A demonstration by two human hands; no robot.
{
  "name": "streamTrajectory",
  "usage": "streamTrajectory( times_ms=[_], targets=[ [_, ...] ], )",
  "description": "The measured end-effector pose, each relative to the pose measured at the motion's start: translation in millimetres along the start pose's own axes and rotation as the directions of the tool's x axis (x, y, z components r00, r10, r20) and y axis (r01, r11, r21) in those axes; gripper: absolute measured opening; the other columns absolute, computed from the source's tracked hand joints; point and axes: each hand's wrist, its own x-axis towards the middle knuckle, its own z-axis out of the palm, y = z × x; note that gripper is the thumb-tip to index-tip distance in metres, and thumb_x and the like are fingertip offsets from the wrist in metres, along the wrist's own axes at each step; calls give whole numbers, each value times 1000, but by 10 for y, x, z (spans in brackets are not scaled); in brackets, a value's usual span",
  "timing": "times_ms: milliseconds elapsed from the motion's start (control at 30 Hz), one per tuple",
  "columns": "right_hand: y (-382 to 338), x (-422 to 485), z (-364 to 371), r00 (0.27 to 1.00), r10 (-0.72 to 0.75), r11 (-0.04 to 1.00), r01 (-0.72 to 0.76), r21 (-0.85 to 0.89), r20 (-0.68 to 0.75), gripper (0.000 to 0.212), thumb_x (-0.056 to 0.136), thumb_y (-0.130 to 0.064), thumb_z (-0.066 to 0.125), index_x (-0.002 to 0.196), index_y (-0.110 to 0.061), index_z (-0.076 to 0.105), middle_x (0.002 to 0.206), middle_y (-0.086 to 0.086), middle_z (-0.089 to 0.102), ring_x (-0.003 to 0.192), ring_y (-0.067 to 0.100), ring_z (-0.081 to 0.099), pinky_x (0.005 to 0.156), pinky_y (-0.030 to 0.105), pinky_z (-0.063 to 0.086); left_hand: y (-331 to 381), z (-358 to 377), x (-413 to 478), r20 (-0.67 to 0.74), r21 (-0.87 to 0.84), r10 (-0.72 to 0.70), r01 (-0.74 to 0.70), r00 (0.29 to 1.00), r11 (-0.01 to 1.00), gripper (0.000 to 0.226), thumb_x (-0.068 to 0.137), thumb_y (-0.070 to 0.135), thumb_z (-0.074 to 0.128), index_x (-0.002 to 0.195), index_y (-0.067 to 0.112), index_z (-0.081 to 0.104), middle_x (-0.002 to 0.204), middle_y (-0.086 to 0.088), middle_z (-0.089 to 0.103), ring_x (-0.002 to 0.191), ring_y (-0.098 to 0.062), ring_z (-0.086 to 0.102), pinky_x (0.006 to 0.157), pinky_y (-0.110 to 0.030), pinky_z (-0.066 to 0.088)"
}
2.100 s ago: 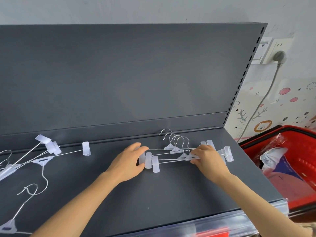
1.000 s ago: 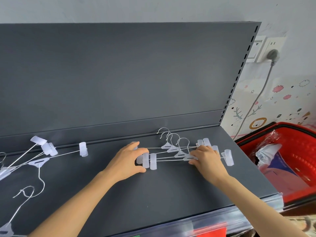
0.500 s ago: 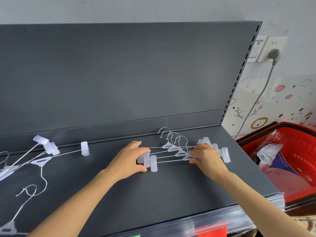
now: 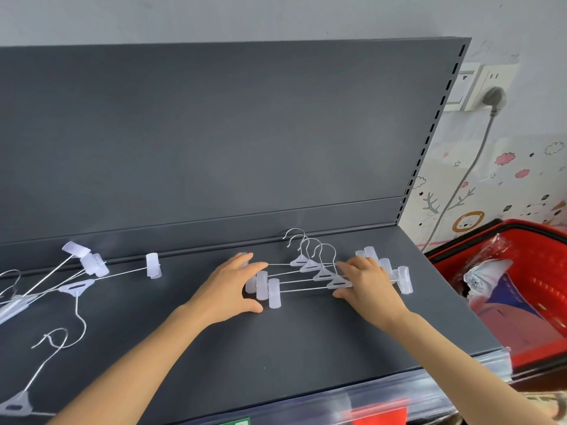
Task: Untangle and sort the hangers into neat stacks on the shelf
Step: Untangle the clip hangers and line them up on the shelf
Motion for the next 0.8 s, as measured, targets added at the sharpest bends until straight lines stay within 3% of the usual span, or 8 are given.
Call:
streamTrajectory(
  times_ms=[133, 400, 533, 633, 700, 733, 800],
  targets=[
    [-186, 42, -64, 994, -96, 993, 99, 68, -49, 59, 79, -39, 71, 131, -17, 51, 123, 2, 54, 114, 28, 45, 96, 36, 39, -15, -58, -86, -17, 25, -5, 5, 1000, 1000, 93, 74, 45, 74, 148, 40, 17, 159, 15, 7, 146, -5, -3, 116, -32, 18],
    [-903, 257, -7, 901, -429, 895, 434, 102, -66, 50, 77, -39, 64, 113, -5, 61, 111, 10, 63, 102, 32, 61, 90, 39, 47, -317, -320, -646, -122, 87, -132, 143, 984, 986, 98, 75, 54, 70, 150, 35, 11, 159, 14, 3, 146, -5, -6, 116, -29, 12],
    [-1364, 292, 95, 862, -507, 857, 507, 94, -22, 52, 83, -42, 60, 119, -4, 59, 124, 16, 59, 117, 35, 54, 100, 43, 42, -534, -403, -1011, -164, 131, -193, 215, 967, 968, 93, 77, 57, 65, 151, 32, 13, 159, 10, 6, 146, -9, -3, 116, -27, 8],
    [-1746, 238, 112, 829, -559, 824, 553, 125, 9, 54, 89, -45, 56, 131, -11, 51, 138, 7, 47, 133, 24, 39, 106, 27, 33, -735, -473, -1241, -186, 143, -210, 238, 960, 961, 91, 79, 58, 63, 151, 30, 15, 159, 10, 8, 147, -10, -3, 116, -28, 8],
    [-1969, 197, 86, 829, -558, 827, 559, 59, -24, 53, 86, -53, 55, 127, -20, 56, 136, -2, 50, 130, 12, 42, 91, 5, 29, -869, -530, -1391, -197, 144, -219, 249, 956, 958, 89, 81, 57, 62, 151, 29, 15, 159, 9, 7, 147, -10, -2, 117, -29, 8],
    [-2082, 180, 88, 833, -552, 832, 553, 36, -38, 53, 84, -54, 55, 126, -22, 57, 135, -2, 51, 129, 10, 44, 86, 2, 28, -945, -558, -1465, -198, 143, -222, 252, 955, 957, 89, 81, 57, 62, 151, 29, 15, 160, 9, 7, 147, -10, -2, 117, -30, 9],
    [-2304, 158, 193, 827, -555, 830, 546, 112, 83, 55, 91, -49, 48, 138, -19, 44, 148, 2, 36, 139, 13, 28, 102, 12, 27, -1119, -609, -1613, -195, 129, -231, 259, 953, 957, 87, 82, 57, 60, 151, 29, 14, 160, 9, 6, 147, -9, -2, 118, -31, 9]
  ],
)
